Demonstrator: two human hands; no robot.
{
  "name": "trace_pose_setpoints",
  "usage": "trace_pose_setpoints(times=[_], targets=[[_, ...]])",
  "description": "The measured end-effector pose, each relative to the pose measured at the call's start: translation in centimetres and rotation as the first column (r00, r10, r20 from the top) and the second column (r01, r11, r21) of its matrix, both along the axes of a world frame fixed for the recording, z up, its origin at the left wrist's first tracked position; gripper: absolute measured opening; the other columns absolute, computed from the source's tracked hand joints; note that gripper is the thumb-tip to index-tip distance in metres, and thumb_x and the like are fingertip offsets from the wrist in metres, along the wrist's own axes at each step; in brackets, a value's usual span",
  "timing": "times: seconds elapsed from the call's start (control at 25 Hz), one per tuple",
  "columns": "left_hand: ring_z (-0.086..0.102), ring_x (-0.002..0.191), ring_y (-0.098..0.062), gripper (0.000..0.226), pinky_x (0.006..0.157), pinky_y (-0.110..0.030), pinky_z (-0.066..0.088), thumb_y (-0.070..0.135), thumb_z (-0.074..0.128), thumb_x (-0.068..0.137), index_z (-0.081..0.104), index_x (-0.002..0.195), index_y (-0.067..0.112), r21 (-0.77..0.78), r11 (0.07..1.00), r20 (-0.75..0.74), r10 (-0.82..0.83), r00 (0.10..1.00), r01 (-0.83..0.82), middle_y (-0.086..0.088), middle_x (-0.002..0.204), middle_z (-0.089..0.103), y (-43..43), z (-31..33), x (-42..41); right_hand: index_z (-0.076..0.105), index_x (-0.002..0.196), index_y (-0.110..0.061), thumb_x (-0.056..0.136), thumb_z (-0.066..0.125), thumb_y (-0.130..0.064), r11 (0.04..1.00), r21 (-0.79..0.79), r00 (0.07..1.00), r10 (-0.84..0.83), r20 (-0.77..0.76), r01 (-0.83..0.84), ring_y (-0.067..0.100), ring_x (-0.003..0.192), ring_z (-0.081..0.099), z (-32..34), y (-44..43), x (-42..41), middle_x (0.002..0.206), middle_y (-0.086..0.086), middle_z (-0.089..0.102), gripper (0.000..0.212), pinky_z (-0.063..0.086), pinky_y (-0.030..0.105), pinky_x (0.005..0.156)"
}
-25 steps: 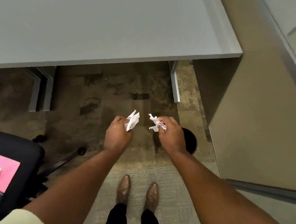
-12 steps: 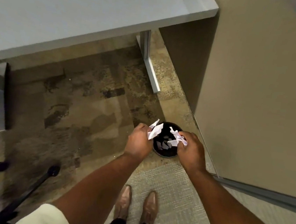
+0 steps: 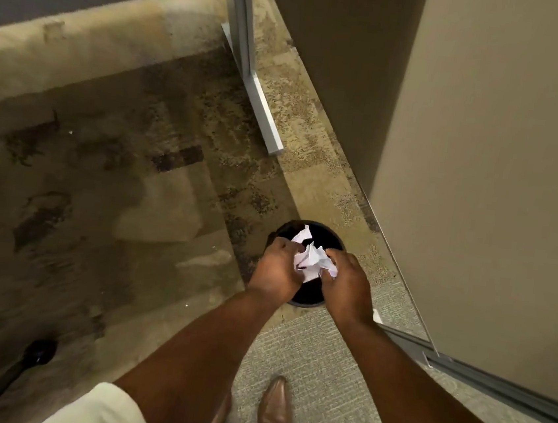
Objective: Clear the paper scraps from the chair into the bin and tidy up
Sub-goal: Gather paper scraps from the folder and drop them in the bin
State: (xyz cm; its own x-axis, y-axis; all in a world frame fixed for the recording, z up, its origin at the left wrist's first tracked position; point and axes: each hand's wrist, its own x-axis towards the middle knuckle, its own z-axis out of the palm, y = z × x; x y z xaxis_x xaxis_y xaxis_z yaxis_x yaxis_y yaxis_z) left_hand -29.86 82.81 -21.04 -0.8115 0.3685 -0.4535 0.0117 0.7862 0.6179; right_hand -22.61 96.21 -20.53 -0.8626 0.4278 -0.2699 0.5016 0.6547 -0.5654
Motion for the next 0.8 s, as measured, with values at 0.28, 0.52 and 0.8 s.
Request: trace_pose_setpoints(times=[0.28, 0.52, 0.8], targets=[[0.056, 0.121, -0.026, 0.052, 0.094, -0.029, 0.048, 0.015, 0.074, 0.079, 0.063, 0.13, 0.019, 0.026, 0.998, -0.013, -0.053, 0.999, 0.053, -0.008, 0.139, 0.049, -0.2, -2.1, 0.3, 0.06, 0.132, -0.011, 0.089, 0.069, -0.006, 1.0, 0.025, 1.0, 0.018, 0.001, -0.018, 0.029, 0.117, 0.058, -2.2, 0.0, 0.3, 0.131, 0.01, 0.059, 0.044, 0.051, 0.039, 0.091], [0.056, 0.114, -0.025, 0.045, 0.095, -0.036, 0.051, 0.013, 0.068, 0.084, 0.062, 0.128, 0.015, -0.034, 0.999, -0.079, -0.02, 0.997, 0.018, -0.006, 0.126, 0.056, -2.6, 4.9, 0.8, 0.06, 0.13, -0.016, 0.09, 0.069, -0.011, 1.0, 0.021, 0.999, -0.005, -0.032, 0.006, 0.028, 0.116, 0.058, 3.4, -1.2, 0.2, 0.13, 0.006, 0.059, 0.042, 0.051, 0.037, 0.088], [0.056, 0.118, -0.021, 0.033, 0.095, -0.035, 0.05, 0.027, 0.064, 0.089, 0.065, 0.122, 0.022, -0.063, 0.991, -0.234, 0.099, 0.967, -0.116, -0.001, 0.123, 0.061, -8.5, 18.5, 1.8, 0.061, 0.125, -0.024, 0.089, 0.066, -0.028, 0.996, 0.054, 0.991, 0.077, -0.11, -0.072, 0.021, 0.115, 0.057, 16.1, -5.2, 0.6, 0.128, -0.002, 0.06, 0.036, 0.053, 0.038, 0.083]])
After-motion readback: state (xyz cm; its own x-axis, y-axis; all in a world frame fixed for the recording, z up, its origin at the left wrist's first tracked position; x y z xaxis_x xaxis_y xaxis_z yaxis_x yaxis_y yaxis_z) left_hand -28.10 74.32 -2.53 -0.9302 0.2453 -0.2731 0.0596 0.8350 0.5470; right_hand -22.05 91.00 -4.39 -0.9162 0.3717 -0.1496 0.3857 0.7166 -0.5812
